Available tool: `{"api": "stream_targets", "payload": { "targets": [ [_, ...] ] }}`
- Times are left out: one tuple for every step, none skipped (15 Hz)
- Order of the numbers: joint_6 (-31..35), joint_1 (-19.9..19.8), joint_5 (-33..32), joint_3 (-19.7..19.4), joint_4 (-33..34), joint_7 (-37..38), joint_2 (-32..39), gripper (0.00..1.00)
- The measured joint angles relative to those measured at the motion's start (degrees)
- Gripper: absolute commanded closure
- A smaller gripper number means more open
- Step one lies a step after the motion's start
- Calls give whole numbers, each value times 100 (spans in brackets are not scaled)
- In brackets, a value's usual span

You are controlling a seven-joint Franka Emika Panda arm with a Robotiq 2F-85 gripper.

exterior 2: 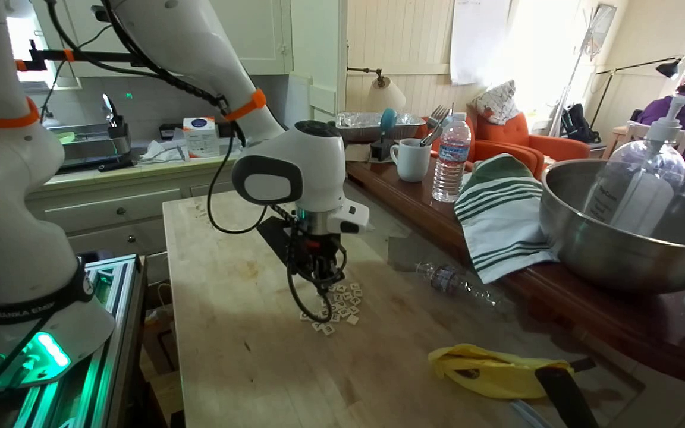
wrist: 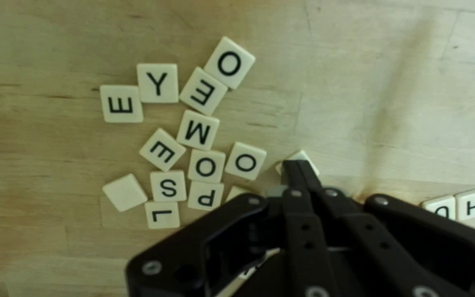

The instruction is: Spell the word 'Hue.'

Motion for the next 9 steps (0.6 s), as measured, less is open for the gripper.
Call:
{"api": "stream_targets", "payload": {
  "targets": [
    [0,0,25,16,-32,0,-24,100],
    [0,0,60,36,-57,0,-41,100],
    [0,1,110,60,-73,0,-52,100],
    [0,1,158,84,-79,0,-56,100],
    [-1,1,214,111,-80,-3,-56,100],
    [-1,2,282,141,-80,-3,-56,100],
    [-1,4,360,174,-80,-5,-56,100],
    [-1,5,440,214,-80,-5,-55,100],
    [-1,7,515,255,-79,-5,-54,100]
  ]
}}
